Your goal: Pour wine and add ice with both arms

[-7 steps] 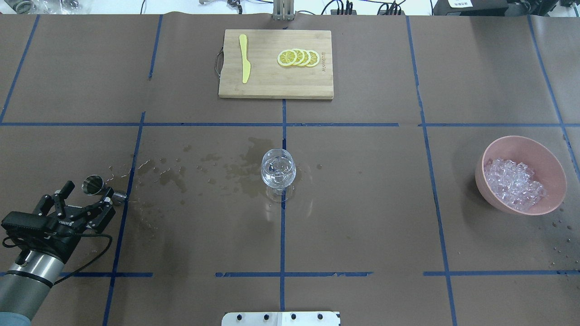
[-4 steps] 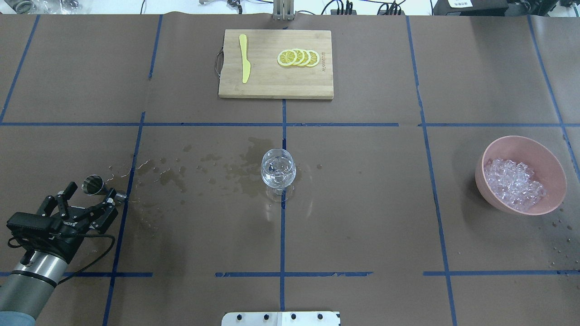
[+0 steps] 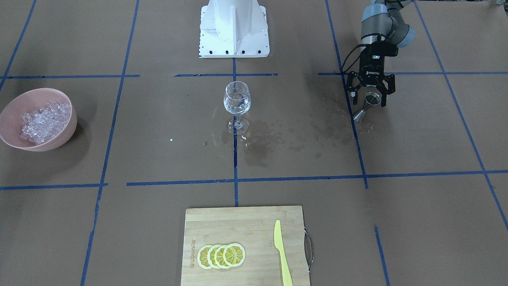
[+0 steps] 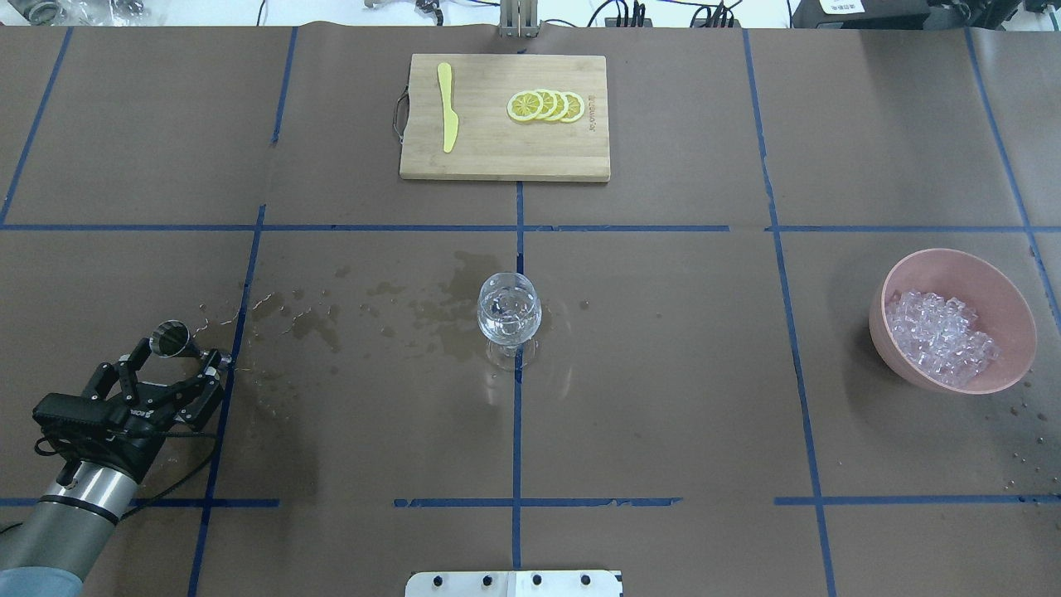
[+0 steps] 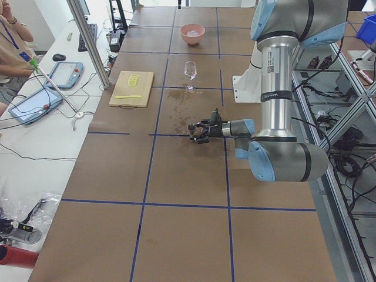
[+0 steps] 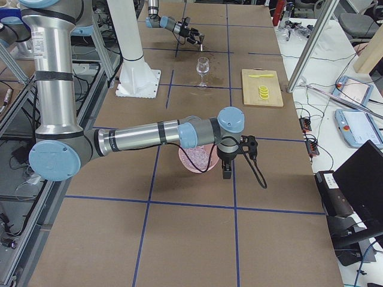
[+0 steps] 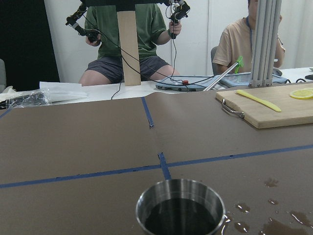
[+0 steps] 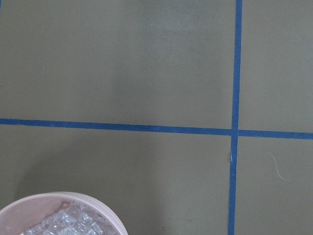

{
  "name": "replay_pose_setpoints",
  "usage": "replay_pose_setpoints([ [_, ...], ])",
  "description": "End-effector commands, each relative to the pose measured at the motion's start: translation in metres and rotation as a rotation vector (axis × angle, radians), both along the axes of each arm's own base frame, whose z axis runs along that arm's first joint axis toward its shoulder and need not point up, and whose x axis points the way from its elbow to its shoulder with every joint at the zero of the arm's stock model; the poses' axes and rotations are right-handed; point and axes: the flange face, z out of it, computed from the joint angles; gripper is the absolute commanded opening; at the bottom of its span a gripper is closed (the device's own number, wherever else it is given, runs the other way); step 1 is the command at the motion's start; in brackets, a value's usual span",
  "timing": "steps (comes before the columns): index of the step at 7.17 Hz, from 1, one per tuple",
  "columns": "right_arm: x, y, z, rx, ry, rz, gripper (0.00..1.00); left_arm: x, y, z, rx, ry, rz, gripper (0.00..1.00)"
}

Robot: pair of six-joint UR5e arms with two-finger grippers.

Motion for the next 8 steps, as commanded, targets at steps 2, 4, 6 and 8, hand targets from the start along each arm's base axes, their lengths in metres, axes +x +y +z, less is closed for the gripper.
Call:
replay_pose_setpoints([
  [2, 0.000, 0.000, 0.000, 0.001, 0.001, -0.001, 1.00, 0.019, 0.000, 0.003, 0.000, -0.004, 0.006, 0.87],
  [4, 0.000, 0.000, -0.003, 0.006, -0.001, 0.002, 1.00, 0.018, -0.001, 0.005, 0.001, -0.011, 0.007, 0.72],
  [6, 0.000, 0.000, -0.005, 0.009, -0.005, 0.001, 1.00, 0.018, -0.001, 0.004, 0.001, -0.002, 0.007, 0.63],
  [8, 0.000, 0.001, -0.009, 0.015, -0.006, 0.002, 1.00, 0.015, -0.001, 0.012, 0.003, 0.017, 0.007, 0.58],
])
